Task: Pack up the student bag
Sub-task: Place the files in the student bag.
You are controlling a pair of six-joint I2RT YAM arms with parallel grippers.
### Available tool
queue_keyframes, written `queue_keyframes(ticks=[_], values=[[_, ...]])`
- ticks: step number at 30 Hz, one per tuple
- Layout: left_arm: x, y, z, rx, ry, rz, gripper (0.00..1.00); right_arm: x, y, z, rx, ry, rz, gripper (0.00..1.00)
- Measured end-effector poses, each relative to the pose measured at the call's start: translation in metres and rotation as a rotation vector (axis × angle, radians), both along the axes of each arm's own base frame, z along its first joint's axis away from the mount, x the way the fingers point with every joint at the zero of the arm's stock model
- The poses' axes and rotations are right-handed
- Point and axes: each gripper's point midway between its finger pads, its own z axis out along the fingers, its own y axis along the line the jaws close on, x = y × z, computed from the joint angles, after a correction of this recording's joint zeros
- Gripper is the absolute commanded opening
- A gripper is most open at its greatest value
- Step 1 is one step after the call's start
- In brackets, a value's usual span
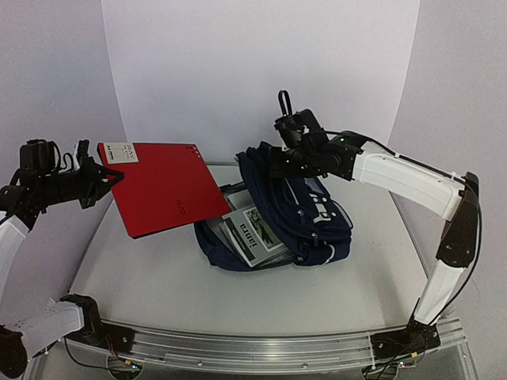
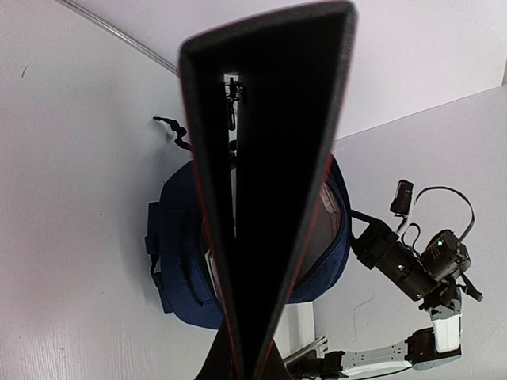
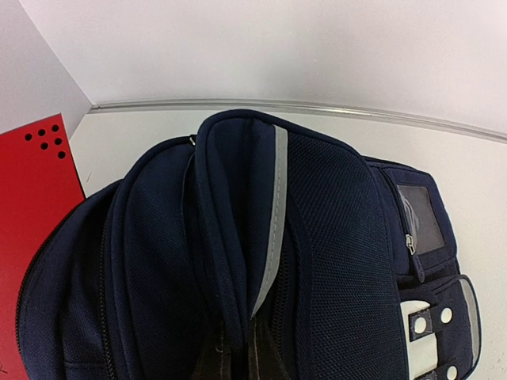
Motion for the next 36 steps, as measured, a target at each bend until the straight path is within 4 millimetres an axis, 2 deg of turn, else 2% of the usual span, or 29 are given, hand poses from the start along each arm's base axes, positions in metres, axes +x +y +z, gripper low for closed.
queue_keyframes(ticks=[6, 9, 12, 21, 29, 31, 36], values=[[-0.015, 0.002, 0.016, -0.037, -0.037, 0.027, 0.0, -0.001, 0.003, -0.001, 0.014, 0.013, 0.013, 0.0], [-0.015, -0.009, 0.032, -0.142, -0.065, -0.028, 0.0, -0.001, 0.003, -0.001, 0.02, 0.016, 0.012, 0.0], [-0.014, -0.019, 0.029, -0.22, -0.041, -0.094, 0.0, -0.001, 0.003, -0.001, 0.025, 0.017, 0.01, 0.0], [-0.021, -0.024, -0.002, -0.235, 0.081, -0.126, 0.0, 0.002, 0.004, 0.002, 0.066, 0.023, 0.01, 0.0], [-0.023, -0.028, -0.074, -0.239, 0.255, -0.112, 0.0, 0.003, 0.011, 0.004, 0.122, 0.034, 0.023, 0.0], [-0.026, -0.035, -0.083, -0.234, 0.274, -0.13, 0.0, 0.002, 0.013, 0.002, 0.132, 0.039, 0.028, 0.0], [-0.027, -0.062, -0.088, -0.206, 0.252, -0.22, 0.0, 0.001, 0.016, -0.002, 0.156, 0.044, 0.039, 0.0]])
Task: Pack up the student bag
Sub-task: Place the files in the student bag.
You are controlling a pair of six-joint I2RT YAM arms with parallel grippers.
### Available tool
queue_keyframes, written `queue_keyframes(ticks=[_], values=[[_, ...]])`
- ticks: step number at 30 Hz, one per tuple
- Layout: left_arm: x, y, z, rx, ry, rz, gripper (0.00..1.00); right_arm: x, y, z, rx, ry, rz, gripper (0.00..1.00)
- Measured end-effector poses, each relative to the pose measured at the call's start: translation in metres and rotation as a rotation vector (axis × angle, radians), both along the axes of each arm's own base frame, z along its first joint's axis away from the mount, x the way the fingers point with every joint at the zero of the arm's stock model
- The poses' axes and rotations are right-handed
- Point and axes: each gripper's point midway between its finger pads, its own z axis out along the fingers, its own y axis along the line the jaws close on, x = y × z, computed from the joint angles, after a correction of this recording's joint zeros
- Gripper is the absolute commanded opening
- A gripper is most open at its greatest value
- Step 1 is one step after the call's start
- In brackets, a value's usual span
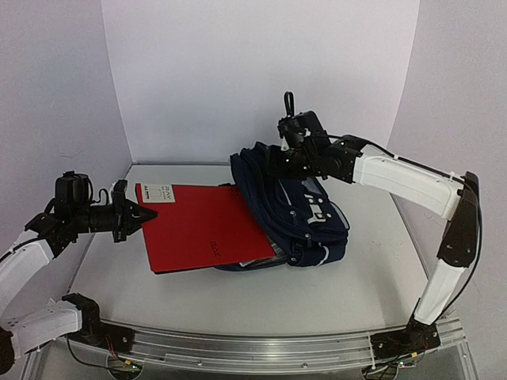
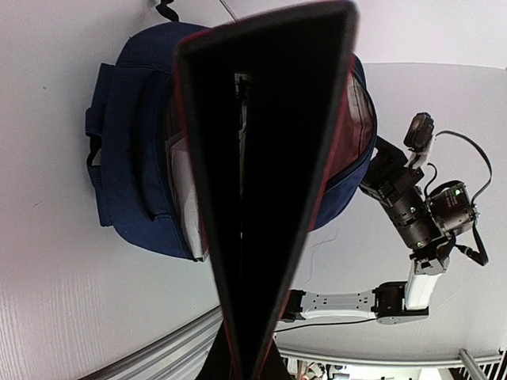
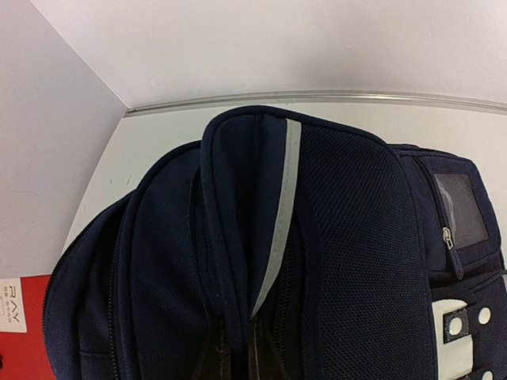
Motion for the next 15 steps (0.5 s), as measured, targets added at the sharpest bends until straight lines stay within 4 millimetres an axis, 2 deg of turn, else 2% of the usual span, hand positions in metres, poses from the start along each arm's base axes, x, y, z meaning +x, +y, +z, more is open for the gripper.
queue_keyframes(ticks=[10, 15], values=[[0.035, -0.022, -0.018, 0.013, -0.093, 0.002, 0.0, -0.008, 0.001, 0.001, 0.055, 0.02, 0.022, 0.0], [0.052, -0.048, -0.032, 0.022, -0.12, -0.028, 0.0, -0.014, 0.01, 0.002, 0.11, 0.06, 0.068, 0.0]])
